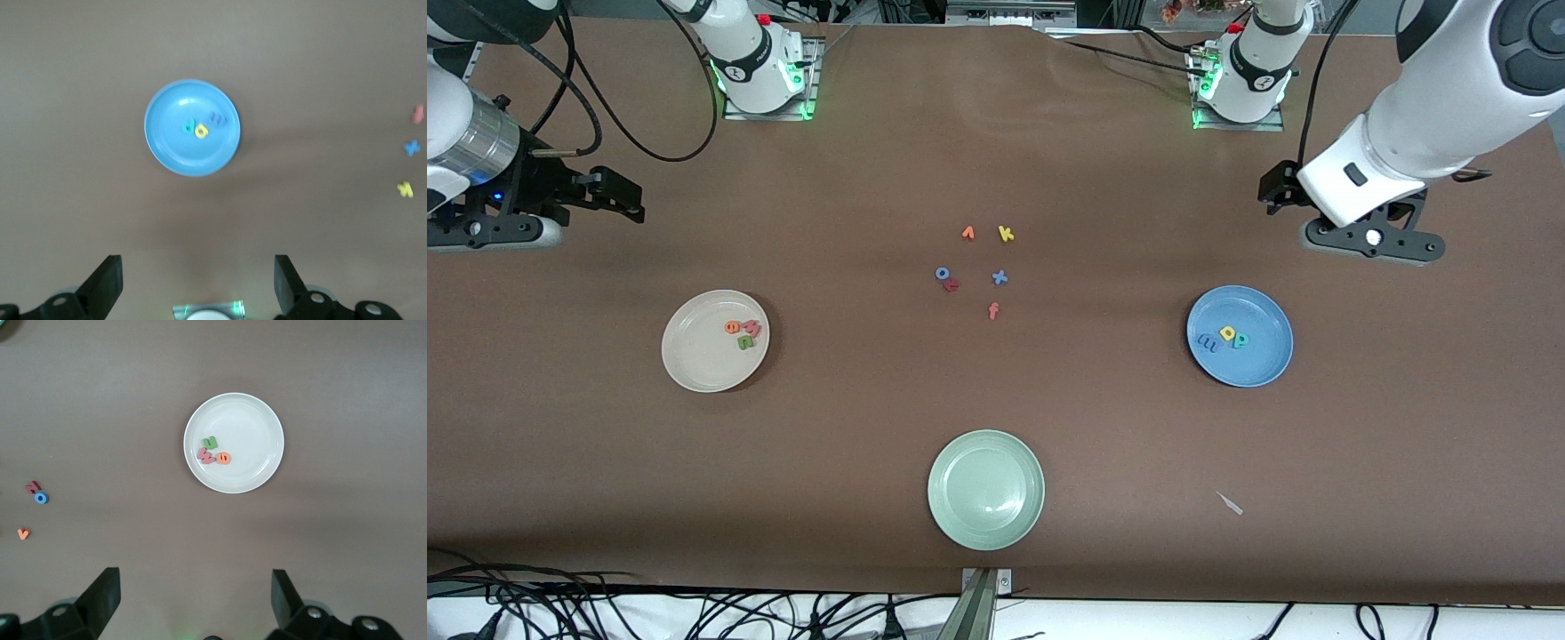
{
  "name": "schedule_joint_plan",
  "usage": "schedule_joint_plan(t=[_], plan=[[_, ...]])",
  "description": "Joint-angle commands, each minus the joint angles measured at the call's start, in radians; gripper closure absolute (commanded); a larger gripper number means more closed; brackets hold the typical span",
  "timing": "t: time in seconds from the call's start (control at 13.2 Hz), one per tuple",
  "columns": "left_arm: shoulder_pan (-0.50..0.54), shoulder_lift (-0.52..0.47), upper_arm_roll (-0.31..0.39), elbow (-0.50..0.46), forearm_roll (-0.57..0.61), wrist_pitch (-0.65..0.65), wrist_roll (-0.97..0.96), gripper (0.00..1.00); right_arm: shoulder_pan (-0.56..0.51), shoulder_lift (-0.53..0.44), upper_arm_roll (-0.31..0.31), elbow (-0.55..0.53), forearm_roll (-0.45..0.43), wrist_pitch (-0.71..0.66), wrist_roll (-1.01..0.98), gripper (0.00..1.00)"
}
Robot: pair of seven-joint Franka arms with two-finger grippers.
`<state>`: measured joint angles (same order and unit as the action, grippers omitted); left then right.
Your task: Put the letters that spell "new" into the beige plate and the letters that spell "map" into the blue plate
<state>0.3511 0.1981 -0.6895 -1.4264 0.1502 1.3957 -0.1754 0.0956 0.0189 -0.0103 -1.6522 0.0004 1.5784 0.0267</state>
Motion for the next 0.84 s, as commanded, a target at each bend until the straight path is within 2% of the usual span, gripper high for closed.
schedule_joint_plan(t=[0.0, 0.08, 0.23, 0.3, 0.46, 0.61, 0.76], plan=[[-0.091, -0.015, 0.144, 0.018, -0.047, 0.025, 0.052, 0.0, -0.005, -0.007, 0.004, -0.008, -0.005, 0.006, -0.001, 0.0], [-0.156, -0.043, 0.231, 0.003, -0.06, 0.029, 0.109, 0.0, -0.005, -0.007, 0.004, -0.008, -0.005, 0.005, -0.001, 0.0], [-0.234, -0.054, 0.342, -0.003, -0.084, 0.038, 0.146, 0.0, -0.005, -0.007, 0.004, -0.008, -0.005, 0.006, -0.002, 0.0], [-0.282, -0.08, 0.408, -0.035, -0.124, 0.058, 0.145, 0.0, -0.005, -0.007, 0.004, -0.008, -0.005, 0.005, -0.002, 0.0], [-0.319, -0.164, 0.497, -0.185, -0.193, 0.226, 0.146, 0.0, -0.007, -0.007, 0.003, -0.008, -0.005, 0.005, -0.002, 0.0], [-0.378, -0.241, 0.556, -0.32, -0.195, 0.337, 0.14, 0.0, -0.007, -0.007, 0.003, -0.008, -0.005, 0.005, -0.002, 0.0], [-0.441, -0.267, 0.635, -0.371, -0.192, 0.371, 0.137, 0.0, -0.007, -0.007, 0.003, -0.006, -0.005, 0.005, -0.002, 0.0]])
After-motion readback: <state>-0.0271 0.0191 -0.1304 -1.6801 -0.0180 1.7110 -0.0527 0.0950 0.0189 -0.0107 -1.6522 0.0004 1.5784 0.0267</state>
